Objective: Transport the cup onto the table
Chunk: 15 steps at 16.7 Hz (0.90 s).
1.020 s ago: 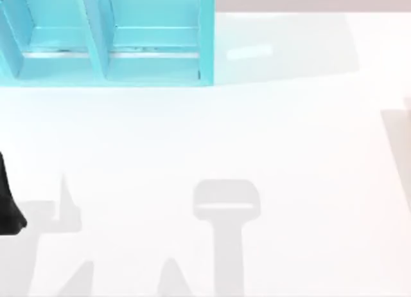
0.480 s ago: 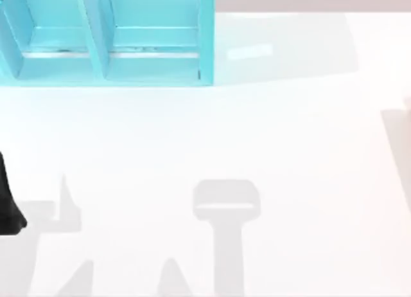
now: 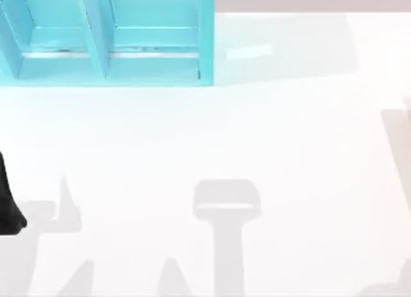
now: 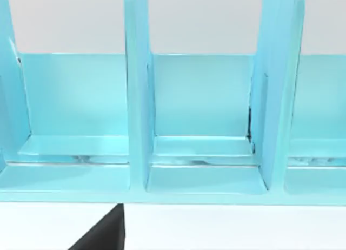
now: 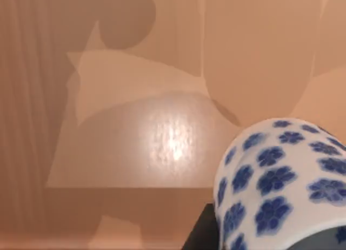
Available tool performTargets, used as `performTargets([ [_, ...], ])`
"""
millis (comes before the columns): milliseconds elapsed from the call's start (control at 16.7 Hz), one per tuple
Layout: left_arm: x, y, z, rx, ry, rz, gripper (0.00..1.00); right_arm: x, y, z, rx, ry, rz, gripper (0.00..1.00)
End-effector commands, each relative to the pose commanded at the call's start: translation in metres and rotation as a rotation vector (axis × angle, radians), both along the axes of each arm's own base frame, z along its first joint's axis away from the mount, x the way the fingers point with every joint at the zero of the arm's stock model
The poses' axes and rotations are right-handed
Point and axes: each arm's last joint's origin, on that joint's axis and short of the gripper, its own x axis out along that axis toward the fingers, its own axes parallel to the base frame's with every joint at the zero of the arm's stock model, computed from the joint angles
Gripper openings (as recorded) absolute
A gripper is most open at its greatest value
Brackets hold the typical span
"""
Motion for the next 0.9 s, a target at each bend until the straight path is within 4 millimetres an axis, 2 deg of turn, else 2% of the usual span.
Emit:
performTargets([
  [240,0.000,0.000,0.000,0.000,0.000,0.000,1.00,-0.002,0.049,0.045,0.014,0.028,-0.008,0.00],
  [420,0.000,0.000,0.000,0.000,0.000,0.000,1.00,-0.009,0.071,0.068,0.005,0.008,-0.010,0.00],
  [720,0.000,0.000,0.000,0.000,0.000,0.000,1.00,-0.010,0.072,0.068,0.007,0.011,-0.014,0.00],
  [900,0.000,0.000,0.000,0.000,0.000,0.000,1.00,-0.003,0.086,0.070,0.001,0.009,-0.009,0.00],
])
